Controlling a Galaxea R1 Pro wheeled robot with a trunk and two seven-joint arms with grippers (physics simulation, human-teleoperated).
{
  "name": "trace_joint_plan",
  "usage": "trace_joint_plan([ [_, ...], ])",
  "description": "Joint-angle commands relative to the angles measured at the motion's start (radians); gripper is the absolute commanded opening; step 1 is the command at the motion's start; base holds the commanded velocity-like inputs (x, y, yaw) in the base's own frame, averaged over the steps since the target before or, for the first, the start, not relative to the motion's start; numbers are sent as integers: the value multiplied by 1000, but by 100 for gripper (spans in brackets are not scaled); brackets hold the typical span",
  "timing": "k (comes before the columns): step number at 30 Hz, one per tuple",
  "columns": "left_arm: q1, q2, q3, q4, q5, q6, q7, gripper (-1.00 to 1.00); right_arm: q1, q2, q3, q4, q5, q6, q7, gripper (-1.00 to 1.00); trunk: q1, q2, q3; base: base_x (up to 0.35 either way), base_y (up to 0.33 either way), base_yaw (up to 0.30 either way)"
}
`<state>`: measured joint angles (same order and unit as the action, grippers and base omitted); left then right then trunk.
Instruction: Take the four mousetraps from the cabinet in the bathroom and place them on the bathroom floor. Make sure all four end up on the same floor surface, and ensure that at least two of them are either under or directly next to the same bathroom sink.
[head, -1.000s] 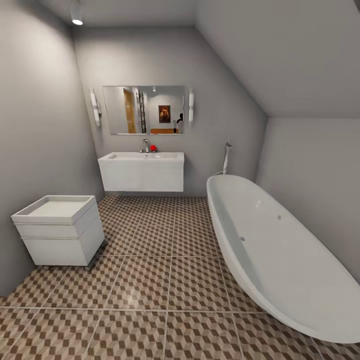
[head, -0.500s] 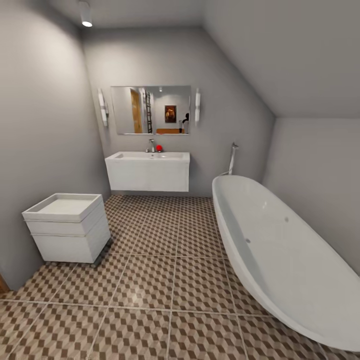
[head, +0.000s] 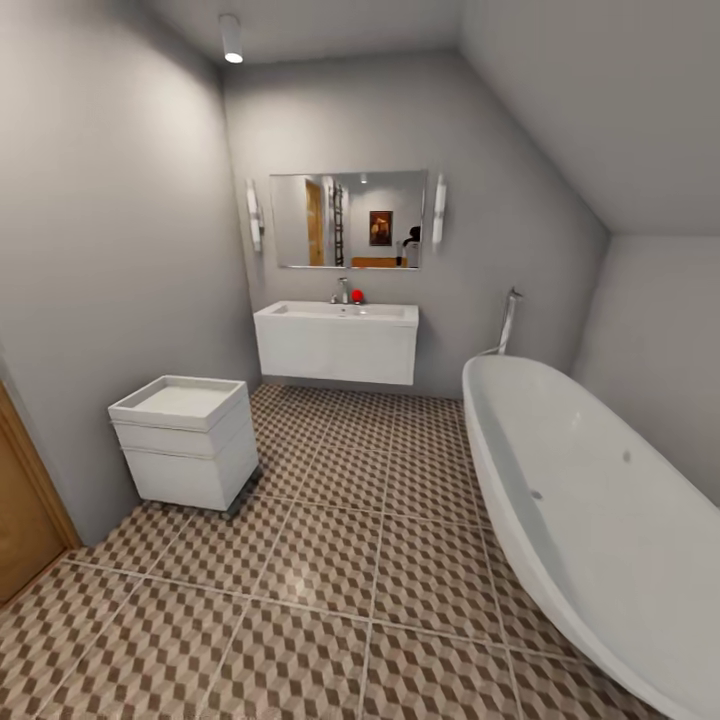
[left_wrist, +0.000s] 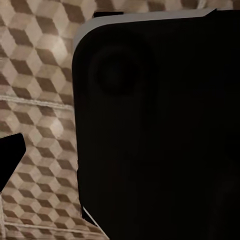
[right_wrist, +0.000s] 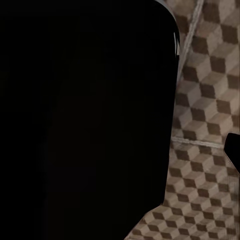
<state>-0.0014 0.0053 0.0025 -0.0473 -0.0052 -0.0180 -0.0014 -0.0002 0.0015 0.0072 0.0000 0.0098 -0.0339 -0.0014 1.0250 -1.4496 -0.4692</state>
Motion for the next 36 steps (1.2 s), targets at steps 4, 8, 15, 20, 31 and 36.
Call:
trace_joint_plan([
  [4,0,8,-2,-1,-3,-2,0,100,0,0,1,0,1,-3,0,100,0,0,-1,0,0,273],
  [8,0,14,-3,-1,-3,-2,0,100,0,0,1,0,1,-3,0,100,0,0,-1,0,0,274],
  [15,0,17,-4,0,-4,-2,0,100,0,0,1,0,1,-3,0,100,0,0,-1,0,0,275],
  [20,0,16,-4,0,-3,-2,0,100,0,0,1,0,1,-3,0,100,0,0,-1,0,0,275],
  [31,0,16,-5,0,-3,-2,0,100,0,0,1,0,1,-3,0,100,0,0,-1,0,0,275],
  [36,0,17,-4,0,-3,-2,0,100,-1,0,0,0,1,-5,0,100,0,0,-1,0,0,275],
])
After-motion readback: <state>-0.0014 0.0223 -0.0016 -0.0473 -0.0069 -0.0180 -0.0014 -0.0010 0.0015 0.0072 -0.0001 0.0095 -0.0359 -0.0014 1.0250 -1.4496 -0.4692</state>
